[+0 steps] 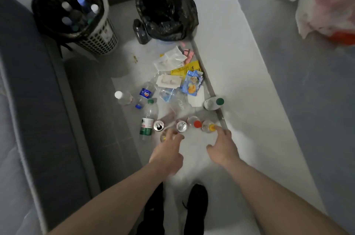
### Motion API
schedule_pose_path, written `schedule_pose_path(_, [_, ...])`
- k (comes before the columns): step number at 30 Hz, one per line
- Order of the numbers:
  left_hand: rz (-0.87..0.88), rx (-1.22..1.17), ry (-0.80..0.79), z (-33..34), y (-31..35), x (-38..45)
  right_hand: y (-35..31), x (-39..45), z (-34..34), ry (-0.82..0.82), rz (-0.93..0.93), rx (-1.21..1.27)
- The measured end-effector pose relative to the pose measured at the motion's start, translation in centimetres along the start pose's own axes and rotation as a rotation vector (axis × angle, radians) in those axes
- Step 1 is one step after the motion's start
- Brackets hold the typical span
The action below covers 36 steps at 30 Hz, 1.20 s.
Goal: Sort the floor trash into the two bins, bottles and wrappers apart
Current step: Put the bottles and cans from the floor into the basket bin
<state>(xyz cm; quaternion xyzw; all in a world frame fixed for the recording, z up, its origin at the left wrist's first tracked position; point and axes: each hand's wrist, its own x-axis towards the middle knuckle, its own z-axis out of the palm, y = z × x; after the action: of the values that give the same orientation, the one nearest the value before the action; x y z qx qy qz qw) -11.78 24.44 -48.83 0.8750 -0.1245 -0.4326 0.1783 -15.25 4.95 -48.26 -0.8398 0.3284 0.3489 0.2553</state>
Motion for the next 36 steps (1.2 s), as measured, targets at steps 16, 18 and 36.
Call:
schedule_pose_path(16, [0.052,-0.100,0.096,8.8,3.8,12.1,6.7,7.9,5.6,0.113,-0.140,-0.047])
schedule_pose_path(18, [0.048,-0.108,0.114,9.2,4.5,9.9,7.9,6.0,4.8,0.112,-0.087,-0.018])
schedule_pose_path(36, [-0.090,-0.201,0.199,-10.6,17.2,-32.4,4.2,-33.0,-17.5,0.078,-0.174,0.047])
